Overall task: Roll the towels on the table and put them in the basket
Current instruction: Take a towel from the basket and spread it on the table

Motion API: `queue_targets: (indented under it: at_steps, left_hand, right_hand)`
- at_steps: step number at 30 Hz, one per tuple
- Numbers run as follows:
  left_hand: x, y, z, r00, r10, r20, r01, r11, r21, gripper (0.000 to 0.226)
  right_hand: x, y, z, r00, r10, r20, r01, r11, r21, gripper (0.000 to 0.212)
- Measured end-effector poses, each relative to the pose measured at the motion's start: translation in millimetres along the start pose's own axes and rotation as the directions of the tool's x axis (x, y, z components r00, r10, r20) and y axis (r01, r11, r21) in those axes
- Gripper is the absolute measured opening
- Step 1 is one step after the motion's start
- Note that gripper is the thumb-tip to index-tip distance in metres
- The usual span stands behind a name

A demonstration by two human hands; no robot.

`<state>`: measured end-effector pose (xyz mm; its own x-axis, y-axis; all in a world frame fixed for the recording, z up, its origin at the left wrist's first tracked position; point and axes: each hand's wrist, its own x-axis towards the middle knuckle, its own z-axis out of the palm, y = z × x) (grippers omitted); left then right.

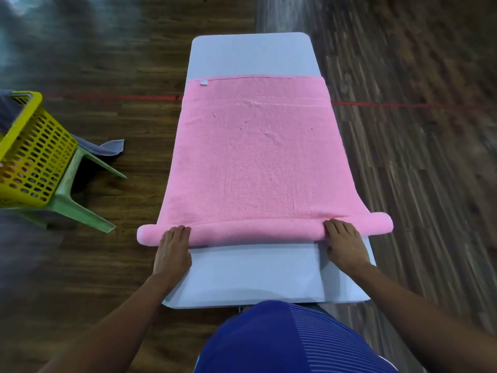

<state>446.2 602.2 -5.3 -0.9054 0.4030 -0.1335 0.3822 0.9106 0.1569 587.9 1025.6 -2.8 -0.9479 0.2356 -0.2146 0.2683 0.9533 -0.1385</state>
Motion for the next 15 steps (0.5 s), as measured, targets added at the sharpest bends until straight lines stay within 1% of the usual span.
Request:
queue_targets:
  at_steps: [1,3,5,7,9,10,11,12,13,14,15]
  left_hand:
    - [2,0,0,1.000,-0.015,-0.003,0.015,1.000,-0.006,0.049]
    - [9,1,-4,0.999,-0.047,-0.017,0.047,0.998,-0.041,0.037]
    - [17,1,-11,1.000,-0.028,-0.004,0.028,0.999,-0.027,0.025]
    - [22,-1,-17,0.999,0.004,0.046,-0.006,0.999,0.045,0.017]
    - [25,-1,-23,0.990,-0.033,0.138,0.016,0.993,0.118,0.019]
    - [28,0,-26,0.980,-0.054,0.190,0.028,0.990,0.141,0.021]
    - [30,0,-27,0.967,-0.084,0.240,0.054,0.990,0.128,0.020]
    - [32,1,-29,0.956,-0.115,0.270,0.096,0.992,0.083,0.019]
    - [33,1,-30,0.954,-0.141,0.263,0.137,0.990,0.032,0.019]
    - [34,1,-30,0.966,-0.152,0.209,0.155,0.988,0.001,0.022]
    - [35,0,-30,0.985,-0.138,0.105,0.140,0.990,-0.010,0.024]
  right_hand:
    - [2,1,0,1.000,0.015,-0.013,-0.015,1.000,0.002,0.051]
    - [8,-1,-6,0.998,0.050,-0.034,-0.050,0.999,0.010,0.038]
    - [12,-4,-15,0.998,0.060,-0.011,-0.060,0.998,-0.011,0.030]
    - [17,-7,-26,0.996,0.070,0.059,-0.065,0.994,-0.084,0.027]
    - [22,-8,-37,0.981,0.099,0.166,-0.075,0.987,-0.140,0.026]
    - [24,-8,-41,0.967,0.120,0.224,-0.090,0.986,-0.141,0.024]
    - [26,-8,-44,0.950,0.143,0.276,-0.113,0.986,-0.122,0.021]
    - [27,-8,-44,0.940,0.160,0.300,-0.135,0.985,-0.103,0.016]
    - [29,-8,-43,0.945,0.172,0.279,-0.154,0.984,-0.088,0.012]
    - [29,-6,-40,0.962,0.174,0.210,-0.161,0.984,-0.075,0.012]
    - [29,-6,-37,0.979,0.173,0.107,-0.167,0.984,-0.069,0.017]
